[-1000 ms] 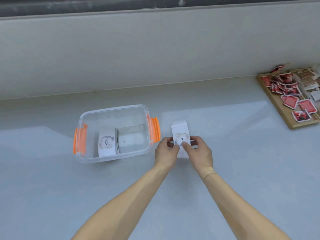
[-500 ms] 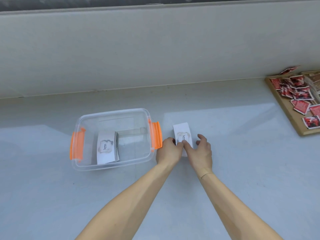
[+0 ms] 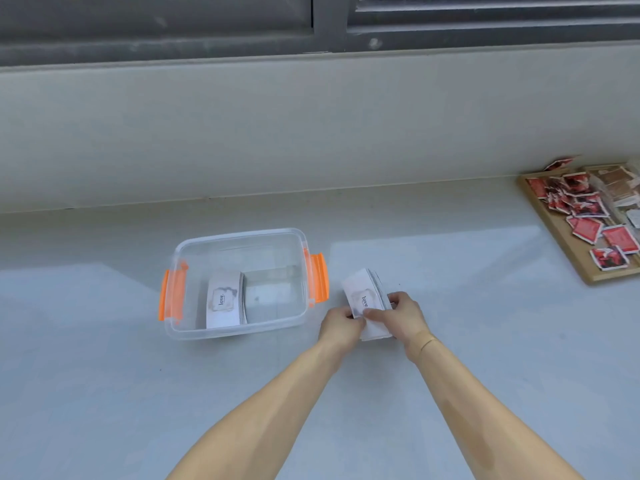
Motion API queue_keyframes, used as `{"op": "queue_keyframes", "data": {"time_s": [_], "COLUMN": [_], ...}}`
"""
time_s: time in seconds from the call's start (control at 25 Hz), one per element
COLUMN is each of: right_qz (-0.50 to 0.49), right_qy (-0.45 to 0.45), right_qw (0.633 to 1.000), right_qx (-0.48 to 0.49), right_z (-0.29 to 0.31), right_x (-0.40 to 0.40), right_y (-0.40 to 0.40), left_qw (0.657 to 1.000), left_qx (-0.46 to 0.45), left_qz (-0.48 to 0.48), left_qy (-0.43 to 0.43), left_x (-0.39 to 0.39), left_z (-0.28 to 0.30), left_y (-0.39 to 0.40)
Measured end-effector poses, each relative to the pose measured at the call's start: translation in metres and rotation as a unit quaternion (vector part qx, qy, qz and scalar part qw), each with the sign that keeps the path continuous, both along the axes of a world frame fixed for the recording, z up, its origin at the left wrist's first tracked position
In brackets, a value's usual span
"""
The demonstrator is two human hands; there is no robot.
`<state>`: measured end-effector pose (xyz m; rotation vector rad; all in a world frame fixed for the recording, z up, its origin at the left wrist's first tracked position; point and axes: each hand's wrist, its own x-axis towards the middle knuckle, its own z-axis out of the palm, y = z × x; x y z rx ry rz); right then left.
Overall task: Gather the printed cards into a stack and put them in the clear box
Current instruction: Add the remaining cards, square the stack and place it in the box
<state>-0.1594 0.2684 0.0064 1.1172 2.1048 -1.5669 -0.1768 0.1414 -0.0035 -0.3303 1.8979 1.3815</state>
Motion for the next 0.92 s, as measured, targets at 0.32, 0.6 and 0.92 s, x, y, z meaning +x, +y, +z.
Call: {"op": "queue_keyframes", "data": {"time_s": [0.32,0.6,0.92], "right_qz": [0.249,0.41,0.477], "right_qy": [0.056,0.132,0.228], "right_qw": [0.948,0.857,0.783], "right_qx": [0.188,0.283,0.328], "right_z": [0.012,0.008,0.003], "right_x": [0.085,0.134,0.15], "right_y": [-0.04,-0.081,-0.109], "left_qw": [0.993,0.932,0.751], "left_qx": [-0.075,-0.218,-0.322], "left_qz": [-0.083,-0.173,-0.38], "left_qy": [0.03,0.231,0.434], "left_x": [0.075,0.123,0.14], "left_z": [-0.001,0.006,0.007], "left_y": [-0.084,-0.153,-0.169]}}
